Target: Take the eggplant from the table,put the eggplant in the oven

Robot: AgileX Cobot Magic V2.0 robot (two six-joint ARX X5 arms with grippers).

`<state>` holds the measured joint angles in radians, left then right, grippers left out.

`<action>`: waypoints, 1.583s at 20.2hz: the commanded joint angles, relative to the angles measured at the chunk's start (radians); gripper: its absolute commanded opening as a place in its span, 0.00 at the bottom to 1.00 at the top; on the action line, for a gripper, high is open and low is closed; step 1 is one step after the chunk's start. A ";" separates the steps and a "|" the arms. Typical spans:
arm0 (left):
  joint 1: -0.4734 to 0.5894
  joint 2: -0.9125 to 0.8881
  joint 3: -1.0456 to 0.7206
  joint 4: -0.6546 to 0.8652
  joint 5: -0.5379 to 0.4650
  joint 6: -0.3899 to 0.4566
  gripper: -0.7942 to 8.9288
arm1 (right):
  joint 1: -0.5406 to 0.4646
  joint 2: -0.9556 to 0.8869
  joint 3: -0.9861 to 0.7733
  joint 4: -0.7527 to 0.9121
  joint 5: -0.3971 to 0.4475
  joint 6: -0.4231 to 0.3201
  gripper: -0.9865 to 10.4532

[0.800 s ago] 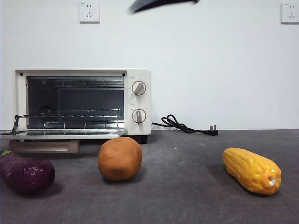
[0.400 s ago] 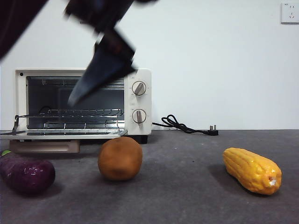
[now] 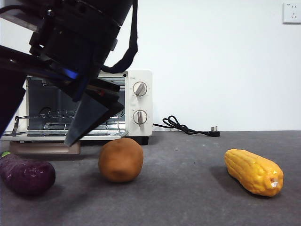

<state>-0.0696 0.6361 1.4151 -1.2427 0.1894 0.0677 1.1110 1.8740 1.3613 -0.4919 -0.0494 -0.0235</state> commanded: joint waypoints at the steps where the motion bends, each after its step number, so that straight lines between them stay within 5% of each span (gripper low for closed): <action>1: -0.003 -0.006 -0.008 0.001 0.002 -0.005 0.08 | 0.003 0.016 0.005 0.031 0.015 0.006 0.58; 12: -0.003 -0.006 -0.008 0.002 0.064 -0.013 0.08 | 0.002 0.104 0.005 0.081 0.022 0.024 0.57; 16: -0.003 -0.006 -0.008 0.002 0.064 -0.013 0.08 | 0.002 0.106 0.005 0.103 0.024 0.040 0.41; 23: -0.003 -0.006 -0.008 0.002 0.065 -0.012 0.08 | 0.002 0.156 0.005 0.093 0.016 0.089 0.41; 27: -0.005 -0.006 -0.008 0.002 0.065 -0.011 0.08 | 0.002 0.159 0.005 0.102 0.016 0.095 0.16; 32: -0.020 -0.006 -0.008 0.002 0.065 -0.011 0.08 | 0.002 0.158 0.005 0.080 0.026 0.100 0.14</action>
<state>-0.0864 0.6365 1.4143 -1.2434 0.2497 0.0662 1.1114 2.0232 1.3651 -0.4046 -0.0261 0.0650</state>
